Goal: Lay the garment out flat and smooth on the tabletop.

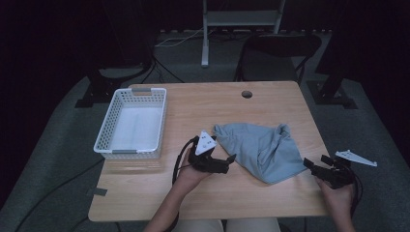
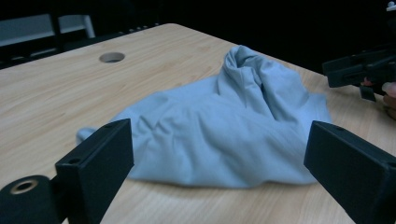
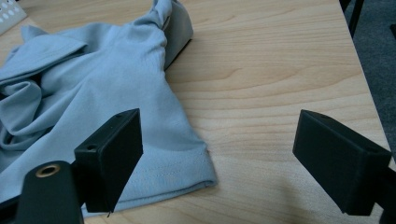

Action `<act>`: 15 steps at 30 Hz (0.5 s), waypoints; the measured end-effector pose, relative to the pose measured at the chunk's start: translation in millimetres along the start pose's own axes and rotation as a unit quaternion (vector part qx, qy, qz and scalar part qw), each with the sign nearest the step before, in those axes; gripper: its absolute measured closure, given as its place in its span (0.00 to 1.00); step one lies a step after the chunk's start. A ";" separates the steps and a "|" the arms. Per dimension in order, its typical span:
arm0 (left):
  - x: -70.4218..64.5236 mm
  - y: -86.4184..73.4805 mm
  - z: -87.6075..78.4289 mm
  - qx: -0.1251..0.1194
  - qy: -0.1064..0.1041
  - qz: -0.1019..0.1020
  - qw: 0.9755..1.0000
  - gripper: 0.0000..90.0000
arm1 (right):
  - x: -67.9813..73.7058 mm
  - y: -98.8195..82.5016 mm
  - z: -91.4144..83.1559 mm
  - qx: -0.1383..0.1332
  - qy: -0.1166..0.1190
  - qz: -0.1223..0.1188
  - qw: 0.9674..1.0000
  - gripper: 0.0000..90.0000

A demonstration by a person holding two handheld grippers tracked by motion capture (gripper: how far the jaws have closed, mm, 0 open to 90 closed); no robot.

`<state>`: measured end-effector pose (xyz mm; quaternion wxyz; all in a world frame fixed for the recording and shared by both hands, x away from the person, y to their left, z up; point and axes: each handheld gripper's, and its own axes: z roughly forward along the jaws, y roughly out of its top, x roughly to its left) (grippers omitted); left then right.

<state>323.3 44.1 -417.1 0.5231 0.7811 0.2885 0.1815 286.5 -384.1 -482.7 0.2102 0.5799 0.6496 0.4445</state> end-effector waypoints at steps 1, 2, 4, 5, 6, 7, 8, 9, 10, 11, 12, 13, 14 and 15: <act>1.3 3.5 3.4 0.004 -0.002 0.005 1.000 0.11 | 0.0 0.0 0.0 0.000 0.001 0.000 1.000 0.17; 2.2 7.1 7.2 0.007 -0.004 0.009 1.000 0.11 | -0.2 0.1 0.2 0.002 0.003 0.000 1.000 0.17; 4.5 14.5 15.1 0.014 -0.008 0.015 1.000 0.11 | -0.5 0.1 0.4 0.003 0.003 0.000 1.000 0.17; 4.8 18.0 19.7 0.015 -0.004 0.019 1.000 0.11 | -0.5 0.2 0.7 0.004 0.004 0.001 1.000 0.17; 5.2 21.5 23.9 0.016 -0.006 0.021 1.000 0.11 | -0.5 0.2 0.8 0.005 0.004 0.001 1.000 0.17; 6.1 24.8 28.1 0.018 -0.015 0.016 1.000 0.13 | -0.5 0.2 0.9 0.006 0.005 0.000 1.000 0.17; 6.4 27.7 32.4 0.018 -0.014 0.014 1.000 0.13 | -0.5 0.3 1.2 0.008 0.006 0.000 1.000 0.18; 6.5 30.2 37.0 0.021 -0.019 0.015 0.999 0.14 | -0.3 0.3 1.3 0.007 0.005 0.000 1.000 0.18; 6.6 32.4 41.5 0.024 -0.022 0.014 0.999 0.14 | -0.3 0.3 1.3 0.007 0.007 -0.001 1.000 0.18; 6.5 34.1 46.7 0.028 -0.024 0.011 0.999 0.14 | -0.2 0.3 1.5 0.008 0.006 -0.002 1.000 0.18; 6.9 35.5 51.9 0.035 -0.029 0.009 0.999 0.14 | 0.0 0.3 1.5 0.008 0.006 -0.002 1.000 0.18; 7.3 36.5 57.0 0.037 -0.028 0.006 0.999 0.14 | -0.1 0.3 1.6 0.009 0.008 -0.004 1.000 0.18; 8.1 37.3 62.1 0.041 -0.035 0.002 0.999 0.14 | -0.1 0.3 1.8 0.010 0.007 -0.005 1.000 0.18; 8.9 38.0 67.2 0.046 -0.040 -0.003 0.998 0.14 | 0.1 0.3 1.8 0.010 0.008 -0.004 1.000 0.18</act>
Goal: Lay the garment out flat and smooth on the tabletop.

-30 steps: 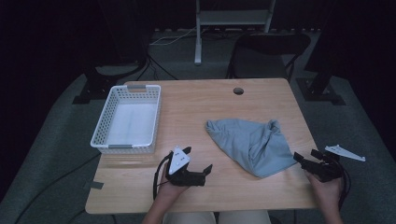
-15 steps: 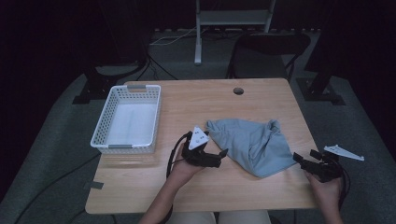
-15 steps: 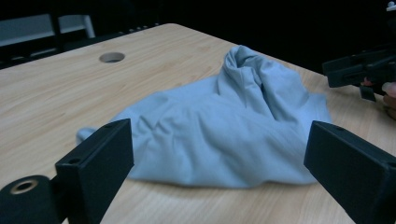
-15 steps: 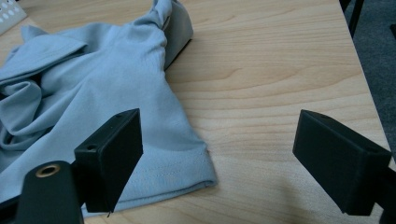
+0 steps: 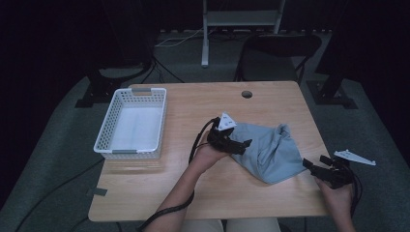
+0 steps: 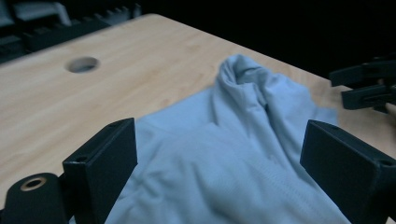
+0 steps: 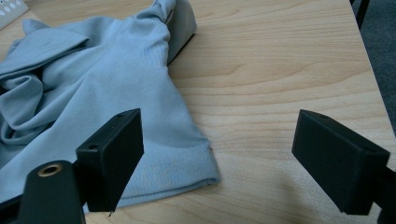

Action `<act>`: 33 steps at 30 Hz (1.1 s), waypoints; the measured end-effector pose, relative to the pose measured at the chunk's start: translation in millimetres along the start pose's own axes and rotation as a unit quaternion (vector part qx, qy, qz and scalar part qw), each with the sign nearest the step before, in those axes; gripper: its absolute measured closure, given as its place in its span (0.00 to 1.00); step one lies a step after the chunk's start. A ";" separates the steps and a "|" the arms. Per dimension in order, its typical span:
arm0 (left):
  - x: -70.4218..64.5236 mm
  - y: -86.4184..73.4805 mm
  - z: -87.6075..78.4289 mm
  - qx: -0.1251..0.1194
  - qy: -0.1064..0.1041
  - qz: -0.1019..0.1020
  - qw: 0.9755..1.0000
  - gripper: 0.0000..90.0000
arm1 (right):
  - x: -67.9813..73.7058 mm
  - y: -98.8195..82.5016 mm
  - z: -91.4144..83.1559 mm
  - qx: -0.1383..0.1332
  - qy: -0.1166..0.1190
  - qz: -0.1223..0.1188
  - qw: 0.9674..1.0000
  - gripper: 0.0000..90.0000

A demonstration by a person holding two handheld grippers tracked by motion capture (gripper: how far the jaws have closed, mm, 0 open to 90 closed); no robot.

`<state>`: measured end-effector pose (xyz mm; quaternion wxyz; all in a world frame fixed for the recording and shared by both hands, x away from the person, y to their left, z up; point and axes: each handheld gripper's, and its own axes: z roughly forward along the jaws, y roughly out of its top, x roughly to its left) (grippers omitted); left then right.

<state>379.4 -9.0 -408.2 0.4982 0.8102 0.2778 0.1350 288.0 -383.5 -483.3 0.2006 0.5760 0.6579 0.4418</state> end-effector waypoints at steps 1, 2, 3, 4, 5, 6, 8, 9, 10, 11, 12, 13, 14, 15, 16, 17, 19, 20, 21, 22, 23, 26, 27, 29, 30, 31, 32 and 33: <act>0.7 1.0 4.9 0.004 0.003 -0.002 1.000 0.14 | 0.1 0.0 0.2 0.001 0.001 0.000 1.000 0.18; 1.6 1.7 9.3 0.009 -0.002 -0.003 1.000 0.14 | 0.2 0.0 0.2 0.002 0.000 0.000 1.000 0.18; 1.6 1.7 9.3 0.009 -0.002 -0.003 1.000 0.14 | 0.2 0.0 0.2 0.002 0.000 0.000 1.000 0.18; 3.6 2.9 17.6 0.017 -0.001 -0.007 1.000 0.14 | 0.2 0.0 0.2 0.002 0.001 -0.001 1.000 0.18; 5.1 3.1 21.3 0.020 -0.004 -0.010 1.000 0.14 | 0.4 0.1 0.7 0.004 0.001 -0.003 1.000 0.18; 6.8 3.2 25.2 0.024 0.000 -0.012 1.000 0.15 | 0.4 0.1 0.8 0.004 0.002 -0.004 1.000 0.18; 10.5 3.1 33.3 0.033 -0.007 -0.022 0.999 0.15 | 0.3 0.2 1.1 0.005 0.002 -0.004 1.000 0.18; 11.5 2.9 37.2 0.039 -0.006 -0.022 0.999 0.15 | 0.2 0.2 1.2 0.005 0.004 -0.005 1.000 0.18; 12.8 2.9 41.2 0.045 -0.011 -0.024 0.999 0.15 | 0.2 0.2 1.4 0.006 0.004 -0.006 1.000 0.18; 13.6 2.8 45.3 0.051 -0.003 -0.024 0.998 0.15 | 0.3 0.2 1.5 0.006 0.004 -0.005 1.000 0.18; 14.7 2.3 49.0 0.058 -0.008 -0.026 0.998 0.15 | 0.4 0.2 1.5 0.007 0.006 -0.006 1.000 0.18; 15.5 1.2 53.3 0.065 -0.006 -0.026 0.998 0.16 | 0.5 0.3 1.6 0.008 0.005 -0.005 1.000 0.18; 15.5 0.1 56.2 0.071 -0.007 -0.027 0.997 0.16 | 0.6 0.3 1.7 0.008 0.006 -0.006 1.000 0.18; 16.0 -1.0 58.1 0.077 -0.013 -0.025 0.997 0.17 | 0.7 0.3 1.8 0.009 0.007 -0.005 1.000 0.18; 15.6 -2.9 60.6 0.082 -0.009 -0.025 0.996 0.17 | 0.7 0.3 1.9 0.010 0.006 -0.005 1.000 0.18; 16.3 -4.7 62.6 0.086 -0.011 -0.024 0.996 0.17 | 0.5 0.4 2.0 0.010 0.007 -0.007 1.000 0.18; 17.8 -7.9 65.5 0.089 -0.008 -0.028 0.996 0.17 | 0.4 0.5 2.2 0.011 0.008 -0.007 1.000 0.18; 18.3 -9.2 66.5 0.091 -0.013 -0.030 0.995 0.18 | 0.5 0.5 2.1 0.011 0.008 -0.007 1.000 0.18; 18.0 -10.1 67.6 0.092 -0.008 -0.030 0.995 0.19 | 0.6 0.4 2.1 0.010 0.007 -0.007 1.000 0.18; 17.6 -10.9 68.6 0.097 -0.014 -0.029 0.995 0.19 | 0.7 0.3 1.9 0.009 0.007 -0.006 1.000 0.18; 16.4 -11.9 70.0 0.103 -0.011 -0.022 0.994 0.22 | 0.5 0.4 2.0 0.010 0.008 -0.008 1.000 0.18; 11.7 -14.3 73.1 0.113 -0.005 -0.009 0.994 0.22 | 0.6 0.5 2.4 0.011 0.008 -0.007 1.000 0.18; 10.3 -14.8 72.8 0.113 -0.007 -0.003 0.994 0.24 | 0.5 0.5 2.5 0.011 0.008 -0.008 1.000 0.18; 8.0 -15.5 72.7 0.113 0.001 0.007 0.994 0.31 | 0.4 0.5 2.5 0.011 0.008 -0.007 1.000 0.18; 7.7 -15.7 71.7 0.110 -0.001 0.009 0.994 0.37 | 0.5 0.6 2.6 0.012 0.007 -0.007 1.000 0.18; 7.1 -15.8 70.0 0.107 0.004 0.013 0.994 0.40 | 0.6 0.6 2.7 0.012 0.007 -0.007 1.000 0.18; 6.9 -16.0 69.0 0.106 0.004 0.013 0.994 0.47 | 0.7 0.6 2.8 0.013 0.007 -0.007 1.000 0.18; 7.1 -16.3 67.0 0.101 -0.001 0.016 0.995 0.53 | 0.7 0.6 2.8 0.013 0.007 -0.008 1.000 0.18</act>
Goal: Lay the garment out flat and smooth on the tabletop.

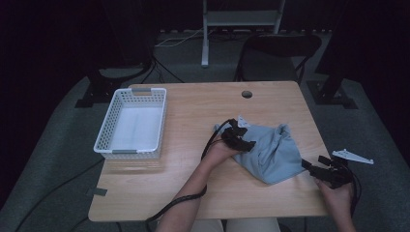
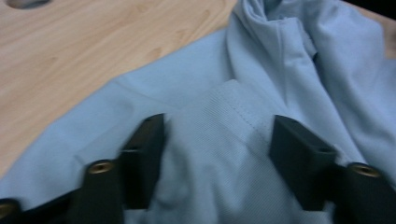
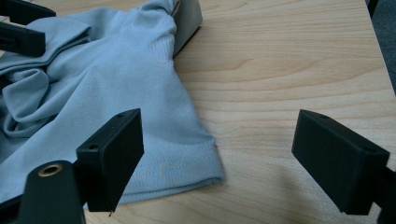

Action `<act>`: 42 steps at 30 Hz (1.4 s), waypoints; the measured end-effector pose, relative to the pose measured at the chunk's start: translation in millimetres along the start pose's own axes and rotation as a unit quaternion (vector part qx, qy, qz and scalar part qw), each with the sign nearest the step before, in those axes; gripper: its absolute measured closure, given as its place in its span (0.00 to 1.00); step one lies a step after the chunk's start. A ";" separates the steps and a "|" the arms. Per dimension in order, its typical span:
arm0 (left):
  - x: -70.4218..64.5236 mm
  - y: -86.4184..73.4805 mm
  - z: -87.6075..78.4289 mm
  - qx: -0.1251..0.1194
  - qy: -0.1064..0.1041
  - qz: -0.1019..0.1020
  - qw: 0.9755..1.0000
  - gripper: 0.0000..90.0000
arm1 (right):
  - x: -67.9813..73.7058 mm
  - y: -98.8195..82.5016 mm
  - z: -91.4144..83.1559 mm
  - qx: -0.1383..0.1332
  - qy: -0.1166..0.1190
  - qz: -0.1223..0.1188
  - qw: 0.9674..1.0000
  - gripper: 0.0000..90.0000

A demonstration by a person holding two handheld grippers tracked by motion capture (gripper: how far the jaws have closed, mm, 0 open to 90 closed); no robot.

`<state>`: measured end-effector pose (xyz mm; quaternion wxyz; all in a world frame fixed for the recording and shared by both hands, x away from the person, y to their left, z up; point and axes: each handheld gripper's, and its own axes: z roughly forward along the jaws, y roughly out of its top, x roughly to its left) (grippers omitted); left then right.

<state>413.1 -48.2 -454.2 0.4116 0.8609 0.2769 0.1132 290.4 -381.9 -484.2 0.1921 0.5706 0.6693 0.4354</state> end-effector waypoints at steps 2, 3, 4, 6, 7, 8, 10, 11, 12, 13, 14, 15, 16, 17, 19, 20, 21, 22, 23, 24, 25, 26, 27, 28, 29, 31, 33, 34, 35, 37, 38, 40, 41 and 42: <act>1.2 -1.1 -4.0 -0.006 0.005 -0.001 1.000 0.69 | 0.0 0.0 0.0 0.000 0.000 0.000 1.000 0.18; 2.6 -1.7 -6.4 -0.009 0.000 -0.002 1.000 0.76 | -0.1 0.0 0.1 0.000 0.000 0.000 1.000 0.18; 2.9 -2.3 -8.0 -0.012 0.003 -0.004 1.000 0.80 | -0.3 0.0 0.3 0.000 0.000 0.000 1.000 0.18; 3.3 -2.9 -9.8 -0.011 0.003 0.000 1.000 0.86 | -0.4 0.1 0.3 0.000 0.001 0.001 1.000 0.18; 3.0 -3.1 -10.7 -0.011 0.003 0.002 1.000 0.89 | -0.5 0.1 0.3 0.000 0.001 0.002 1.000 0.19; 2.5 -3.0 -11.3 -0.010 0.005 0.005 1.000 0.90 | -0.6 0.1 0.2 -0.001 0.001 0.003 1.000 0.20; 1.9 -2.6 -13.6 -0.011 0.006 0.011 1.000 0.92 | -0.8 0.1 0.2 0.000 0.001 0.003 1.000 0.20; 1.4 -2.3 -14.6 -0.010 0.009 0.011 1.000 0.92 | -0.7 0.1 0.2 0.000 0.000 0.003 1.000 0.20; 1.1 -2.0 -16.2 -0.010 0.007 0.014 1.000 0.92 | -0.7 0.1 0.2 0.000 0.000 0.003 1.000 0.20; 0.5 -1.9 -18.4 -0.015 0.010 0.015 1.000 0.92 | -0.7 0.1 0.3 0.001 0.001 0.003 1.000 0.20; 0.5 -1.9 -20.8 -0.020 0.011 0.013 1.000 0.92 | -0.7 0.1 0.3 0.001 0.000 0.003 1.000 0.20; 1.1 -1.9 -23.5 -0.022 0.004 0.012 1.000 0.92 | -0.6 0.1 0.3 0.001 0.000 0.002 1.000 0.20; 1.3 -2.3 -27.4 -0.024 0.007 0.013 1.000 0.92 | -0.6 0.2 0.3 0.001 0.000 0.002 1.000 0.20; 1.4 -2.7 -29.7 -0.027 0.007 0.011 1.000 0.92 | -0.7 0.2 0.3 0.001 0.000 0.003 1.000 0.20; 1.1 -4.2 -37.1 -0.032 -0.001 0.011 0.999 0.92 | -0.7 0.2 0.3 0.001 0.000 0.003 1.000 0.20; -0.1 -5.5 -41.2 -0.035 0.001 0.014 0.999 0.92 | -0.8 0.2 0.3 0.001 0.001 0.003 1.000 0.20; -1.2 -7.1 -45.2 -0.037 0.005 0.017 0.999 0.92 | -0.8 0.2 0.4 0.001 0.000 0.004 1.000 0.20; -2.0 -9.0 -49.2 -0.039 0.004 0.018 0.999 0.91 | -0.8 0.3 0.4 0.001 0.000 0.004 1.000 0.20; -3.3 -11.4 -52.5 -0.039 0.004 0.020 0.999 0.91 | -0.9 0.3 0.3 0.002 0.001 0.005 1.000 0.20; -4.1 -14.1 -55.5 -0.038 0.009 0.022 0.999 0.89 | -0.9 0.3 0.4 0.002 0.000 0.005 1.000 0.20; -4.4 -17.0 -58.4 -0.038 0.006 0.020 0.999 0.89 | -0.8 0.3 0.4 0.002 0.000 0.005 1.000 0.20; -5.0 -20.2 -61.0 -0.036 0.003 0.021 0.999 0.89 | -0.8 0.3 0.5 0.002 0.000 0.005 1.000 0.20; -5.9 -23.7 -63.3 -0.035 0.006 0.020 0.999 0.89 | -0.8 0.3 0.4 0.002 -0.001 0.005 1.000 0.20; -6.1 -27.0 -65.4 -0.036 0.007 0.019 0.999 0.89 | -0.7 0.2 0.4 0.001 -0.001 0.005 1.000 0.20; -6.3 -30.6 -68.0 -0.038 0.006 0.017 0.999 0.89 | -0.7 0.3 0.5 0.001 -0.001 0.005 1.000 0.20; -5.8 -39.7 -73.5 -0.036 0.007 0.011 0.999 0.89 | -0.9 0.3 0.5 0.002 -0.002 0.006 1.000 0.20; -5.2 -45.2 -76.3 -0.032 0.013 0.012 0.999 0.92 | -0.9 0.3 0.4 0.002 -0.003 0.006 1.000 0.20; -4.3 -48.1 -78.1 -0.031 0.011 0.008 0.999 0.92 | -1.0 0.3 0.6 0.002 -0.003 0.006 1.000 0.20; -3.9 -50.9 -79.5 -0.029 0.005 0.007 1.000 0.94 | -0.9 0.3 0.5 0.002 -0.004 0.006 1.000 0.20; -4.3 -56.1 -83.0 -0.028 0.007 0.005 1.000 0.95 | -1.1 0.3 0.7 0.003 -0.004 0.006 1.000 0.20; -4.7 -58.0 -84.3 -0.027 0.005 0.007 1.000 0.95 | -1.0 0.3 0.6 0.002 -0.004 0.006 1.000 0.20; -4.3 -64.3 -88.5 -0.025 0.003 0.002 1.000 0.96 | -1.0 0.3 0.7 0.003 -0.005 0.006 1.000 0.20; -3.9 -66.7 -90.0 -0.023 0.004 -0.001 1.000 0.96 | -1.0 0.3 0.7 0.003 -0.005 0.006 1.000 0.20; -3.9 -66.7 -90.0 -0.023 0.004 -0.001 1.000 0.96 | -1.0 0.3 0.7 0.003 -0.005 0.006 1.000 0.20</act>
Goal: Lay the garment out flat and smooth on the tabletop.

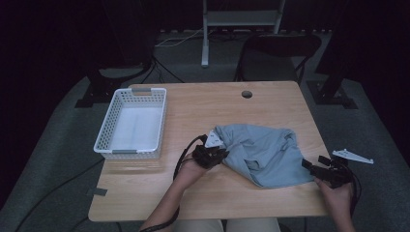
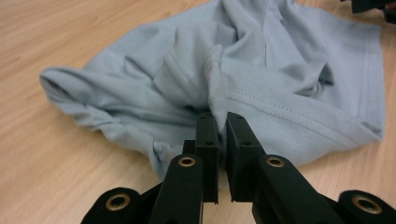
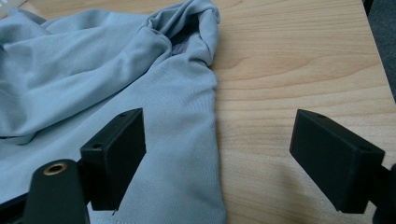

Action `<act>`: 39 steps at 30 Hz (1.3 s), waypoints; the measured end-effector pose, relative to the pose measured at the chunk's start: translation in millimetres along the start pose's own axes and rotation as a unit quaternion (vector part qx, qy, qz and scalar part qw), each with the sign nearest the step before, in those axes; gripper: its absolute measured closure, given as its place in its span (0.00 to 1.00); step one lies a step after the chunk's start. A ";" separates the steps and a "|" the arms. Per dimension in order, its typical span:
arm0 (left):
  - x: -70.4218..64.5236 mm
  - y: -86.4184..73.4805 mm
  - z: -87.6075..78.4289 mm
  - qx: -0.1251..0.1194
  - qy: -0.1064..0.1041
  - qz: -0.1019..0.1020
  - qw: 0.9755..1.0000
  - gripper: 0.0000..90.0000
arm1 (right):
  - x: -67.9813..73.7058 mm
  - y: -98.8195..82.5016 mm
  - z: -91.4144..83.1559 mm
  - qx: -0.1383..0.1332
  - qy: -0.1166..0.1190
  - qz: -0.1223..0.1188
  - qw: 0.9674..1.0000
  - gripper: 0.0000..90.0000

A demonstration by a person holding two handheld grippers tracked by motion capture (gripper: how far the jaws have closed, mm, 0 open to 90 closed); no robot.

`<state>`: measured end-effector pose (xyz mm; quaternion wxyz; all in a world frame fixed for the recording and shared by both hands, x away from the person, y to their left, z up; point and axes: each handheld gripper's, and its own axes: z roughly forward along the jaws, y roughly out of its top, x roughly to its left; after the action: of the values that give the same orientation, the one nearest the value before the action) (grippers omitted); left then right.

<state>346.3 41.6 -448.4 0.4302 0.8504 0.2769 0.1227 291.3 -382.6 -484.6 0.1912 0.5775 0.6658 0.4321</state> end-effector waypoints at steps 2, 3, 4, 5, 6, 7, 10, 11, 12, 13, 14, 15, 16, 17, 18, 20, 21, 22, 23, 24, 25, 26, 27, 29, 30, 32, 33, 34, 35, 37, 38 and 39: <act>0.6 -5.1 -3.4 0.001 0.001 -0.007 1.000 0.96 | 0.0 0.0 0.1 0.001 0.000 0.000 1.000 0.20; 1.4 -8.4 -5.8 0.003 0.000 -0.015 1.000 0.96 | 0.1 0.0 0.1 0.000 0.000 0.001 1.000 0.20; 1.2 -10.7 -7.3 0.003 0.001 -0.012 1.000 0.96 | 0.1 0.0 0.0 0.001 0.001 0.000 1.000 0.20; 0.6 -12.5 -8.3 0.004 0.001 -0.014 1.000 0.96 | 0.1 0.0 0.0 0.001 0.000 0.000 1.000 0.20; 0.0 -14.9 -9.3 0.005 -0.001 -0.018 1.000 0.96 | 0.1 0.0 0.1 0.001 0.000 0.001 1.000 0.20; -1.4 -18.2 -10.6 0.005 0.000 -0.017 1.000 0.96 | 0.1 0.0 0.0 0.001 0.001 0.001 1.000 0.20; -3.8 -26.5 -13.3 0.008 0.002 -0.026 1.000 0.96 | 0.0 0.0 0.0 0.001 0.002 0.001 1.000 0.20; -4.8 -30.6 -14.3 0.006 0.003 -0.032 0.999 0.96 | 0.1 -0.1 0.0 0.001 0.001 0.001 1.000 0.20; -5.0 -33.4 -14.9 0.013 0.002 -0.037 0.999 0.95 | 0.1 -0.1 0.0 0.001 0.001 0.001 1.000 0.20; -5.5 -36.8 -15.8 0.017 0.003 -0.041 0.999 0.95 | 0.1 -0.1 0.1 0.001 0.002 0.001 1.000 0.20; -5.5 -36.8 -15.8 0.017 0.003 -0.041 0.999 0.95 | 0.1 -0.1 0.1 0.001 0.002 0.001 1.000 0.20; -5.5 -39.2 -16.3 0.022 0.001 -0.048 0.999 0.95 | 0.1 0.0 0.2 0.001 0.001 0.001 1.000 0.20; -6.1 -43.3 -17.4 0.027 0.002 -0.055 0.998 0.92 | 0.1 0.0 0.2 0.002 0.001 0.001 1.000 0.20; -6.3 -44.9 -18.2 0.032 0.001 -0.057 0.998 0.92 | 0.1 0.0 0.1 0.002 0.001 0.002 1.000 0.20; -6.4 -46.1 -19.0 0.036 0.001 -0.055 0.998 0.91 | 0.1 0.0 0.1 0.002 0.001 0.002 1.000 0.20; -7.3 -48.8 -21.2 0.036 0.002 -0.058 0.998 0.89 | 0.1 0.0 0.2 0.002 0.000 0.002 1.000 0.20; -7.5 -49.8 -22.3 0.036 0.003 -0.059 0.998 0.89 | 0.2 0.0 0.3 0.002 0.000 0.002 1.000 0.20; -7.5 -51.4 -24.0 0.040 0.001 -0.061 0.997 0.86 | 0.2 0.0 0.3 0.003 0.000 0.002 1.000 0.20; -7.5 -53.0 -25.0 0.043 0.003 -0.063 0.997 0.86 | 0.2 0.0 0.3 0.003 0.000 0.002 1.000 0.20; -7.4 -54.9 -26.4 0.045 0.006 -0.063 0.997 0.86 | 0.1 0.0 0.3 0.003 0.000 0.003 1.000 0.20; -6.7 -57.1 -27.6 0.046 0.007 -0.064 0.997 0.86 | 0.1 0.0 0.3 0.003 0.000 0.003 1.000 0.20; -5.9 -59.4 -28.5 0.048 0.006 -0.068 0.997 0.86 | 0.2 0.0 0.3 0.002 0.000 0.002 1.000 0.20; -5.3 -61.8 -29.4 0.050 0.011 -0.070 0.996 0.86 | 0.3 0.0 0.4 0.003 0.000 0.002 1.000 0.20; -4.3 -65.4 -31.7 0.047 0.010 -0.074 0.996 0.86 | 0.3 0.0 0.5 0.003 -0.001 0.002 1.000 0.20; -3.6 -67.3 -33.5 0.045 0.009 -0.076 0.996 0.85 | 0.4 0.0 0.4 0.003 -0.001 0.002 1.000 0.20; -3.2 -69.3 -37.6 0.044 0.013 -0.076 0.996 0.83 | 0.4 0.0 0.4 0.003 -0.001 0.002 1.000 0.20; -3.0 -69.1 -40.1 0.041 0.015 -0.082 0.996 0.83 | 0.4 0.0 0.4 0.003 -0.001 0.002 1.000 0.20; -2.9 -68.0 -42.8 0.035 0.017 -0.085 0.996 0.82 | 0.4 0.0 0.5 0.003 -0.001 0.002 1.000 0.20; -3.4 -66.1 -45.2 0.025 0.013 -0.087 0.996 0.77 | 0.4 0.1 0.6 0.003 -0.001 0.002 1.000 0.20; -4.8 -60.0 -49.0 0.012 0.017 -0.091 0.996 0.70 | 0.5 0.1 0.8 0.004 -0.002 0.002 1.000 0.20; -5.8 -56.4 -49.4 0.006 0.014 -0.090 0.996 0.70 | 0.6 0.2 0.8 0.004 -0.002 0.002 1.000 0.20; -6.5 -52.9 -48.7 0.004 0.013 -0.088 0.996 0.66 | 0.7 0.1 0.9 0.004 -0.002 0.001 1.000 0.20</act>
<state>299.9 95.4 -461.2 0.4327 0.8226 0.3567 0.0941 291.9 -381.7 -484.8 0.1899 0.5800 0.6662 0.4287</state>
